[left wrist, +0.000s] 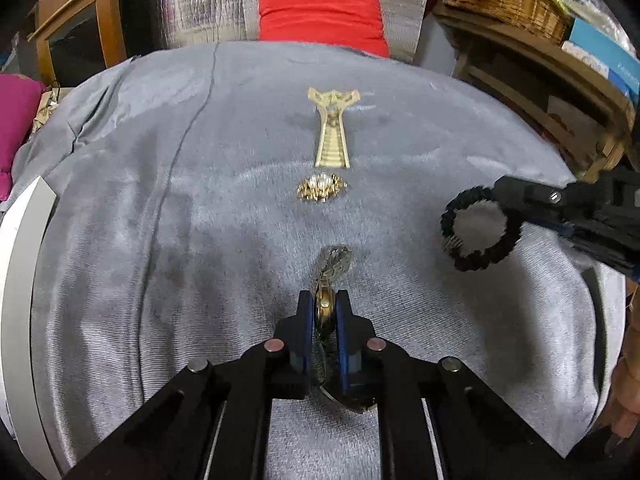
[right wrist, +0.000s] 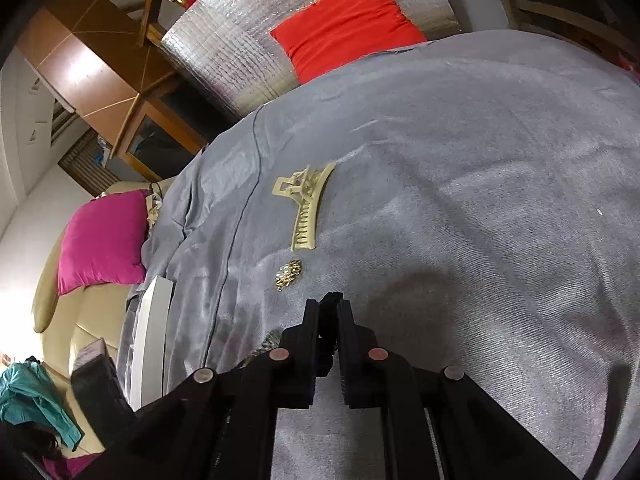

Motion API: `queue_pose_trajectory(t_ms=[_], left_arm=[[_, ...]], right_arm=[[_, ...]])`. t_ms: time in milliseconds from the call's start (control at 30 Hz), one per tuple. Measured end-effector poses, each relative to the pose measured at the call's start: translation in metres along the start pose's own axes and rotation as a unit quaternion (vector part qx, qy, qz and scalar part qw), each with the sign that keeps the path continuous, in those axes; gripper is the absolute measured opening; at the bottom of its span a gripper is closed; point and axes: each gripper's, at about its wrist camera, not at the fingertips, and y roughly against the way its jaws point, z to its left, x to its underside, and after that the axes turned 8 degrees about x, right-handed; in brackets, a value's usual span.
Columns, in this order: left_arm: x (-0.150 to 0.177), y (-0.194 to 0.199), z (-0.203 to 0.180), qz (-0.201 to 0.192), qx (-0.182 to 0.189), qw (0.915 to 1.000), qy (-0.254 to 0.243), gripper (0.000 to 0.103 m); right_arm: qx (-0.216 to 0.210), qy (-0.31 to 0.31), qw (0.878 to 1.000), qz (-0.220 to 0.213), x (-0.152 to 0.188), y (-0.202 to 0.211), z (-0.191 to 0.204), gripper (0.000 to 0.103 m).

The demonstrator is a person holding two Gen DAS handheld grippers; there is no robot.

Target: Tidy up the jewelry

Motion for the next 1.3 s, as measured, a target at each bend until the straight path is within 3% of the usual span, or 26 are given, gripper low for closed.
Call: queue_pose_trajectory(t_ms=[333, 533, 733, 1033, 1300], left_arm=[[0.005, 0.070, 0.032, -0.072, 0.001, 0.9967, 0.038, 0.011], [0.020, 0.137, 0.071, -0.137, -0.004, 0.9877, 0.074, 0.011], [0.043, 0.184, 0.136, -0.162, -0.065, 0.9768, 0.124, 0.011], [0.083, 0.206, 0.248, -0.136, -0.151, 0.9533, 0.223, 0.011], [0.089, 0.176, 0.283, -0.081, -0.152, 0.9530, 0.249, 0.011]], right_arm=[[-0.019, 0.040, 0.999, 0.000, 0.013, -0.006, 0.045, 0.010], [-0.051, 0.088, 0.995, 0.000, 0.026, -0.012, 0.099, 0.010], [-0.104, 0.138, 0.985, -0.004, 0.041, -0.014, 0.169, 0.010], [-0.144, 0.213, 0.966, 0.027, 0.080, -0.057, 0.294, 0.010], [-0.135, 0.283, 0.949, 0.043, 0.109, -0.097, 0.372, 0.010]])
